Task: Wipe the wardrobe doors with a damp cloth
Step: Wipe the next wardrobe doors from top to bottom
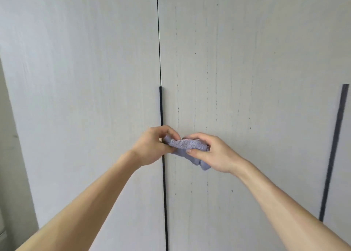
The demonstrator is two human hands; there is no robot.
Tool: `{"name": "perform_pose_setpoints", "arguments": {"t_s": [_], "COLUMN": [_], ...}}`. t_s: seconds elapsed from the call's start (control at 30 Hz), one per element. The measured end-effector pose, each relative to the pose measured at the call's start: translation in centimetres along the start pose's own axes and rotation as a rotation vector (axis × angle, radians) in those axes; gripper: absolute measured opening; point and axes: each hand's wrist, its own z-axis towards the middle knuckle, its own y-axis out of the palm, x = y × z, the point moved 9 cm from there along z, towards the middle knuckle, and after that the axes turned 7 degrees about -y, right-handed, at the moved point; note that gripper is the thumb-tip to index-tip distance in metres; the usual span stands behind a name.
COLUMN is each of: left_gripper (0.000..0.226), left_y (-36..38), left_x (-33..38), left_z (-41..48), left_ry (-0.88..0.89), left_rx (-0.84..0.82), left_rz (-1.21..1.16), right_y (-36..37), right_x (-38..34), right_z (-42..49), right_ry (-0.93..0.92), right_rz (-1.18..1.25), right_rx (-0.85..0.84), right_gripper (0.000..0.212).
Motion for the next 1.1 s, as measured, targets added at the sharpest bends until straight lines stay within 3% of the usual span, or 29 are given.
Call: {"name": "perform_pose_setpoints", "arguments": {"t_s": [0.27, 0.4, 0.47, 0.57, 0.7, 0.77, 0.93, 1.1], "left_gripper": [0.026, 0.060, 0.067, 0.067, 0.062, 0.060, 0.058, 0.059], "left_y": [-7.6, -9.7, -10.9, -12.9, -13.9, -13.8, -13.8, -14.0], "left_x": [14.5, 16.3, 16.6, 15.7, 14.4, 14.1, 13.4, 12.9], "left_z": [4.7, 7.1, 8.7, 11.0, 12.7, 13.1, 13.9, 14.3], "left_ry": [0.275, 0.231, 0.200, 0.133, 0.253, 0.337, 0.360, 0.397], "left_rx": [0.383, 0.597, 0.667, 0.737, 0.922, 0.977, 1.060, 1.124], "left_rz": [0.156, 0.677, 0.824, 0.838, 0.908, 0.920, 0.994, 0.979], "right_y": [-10.3, -14.6, -16.3, -18.1, -20.1, -20.9, -21.4, -20.5], "right_x": [-10.7, -13.1, -14.7, -16.8, -19.5, -20.3, -23.8, -24.7], "right_z": [6.6, 10.2, 12.1, 14.5, 16.3, 17.7, 21.0, 24.2], "right_ry": [-0.269, -0.264, -0.313, -0.394, -0.466, -0.511, -0.760, -0.824], "right_rz": [-0.008, 0.017, -0.013, -0.286, -0.621, -0.595, -0.491, -0.673], "right_rx": [0.390, 0.543, 0.613, 0.708, 0.913, 0.945, 1.086, 1.160], "right_gripper": [0.010, 0.010, 0.014, 0.014, 0.028, 0.029, 0.038, 0.044]}}
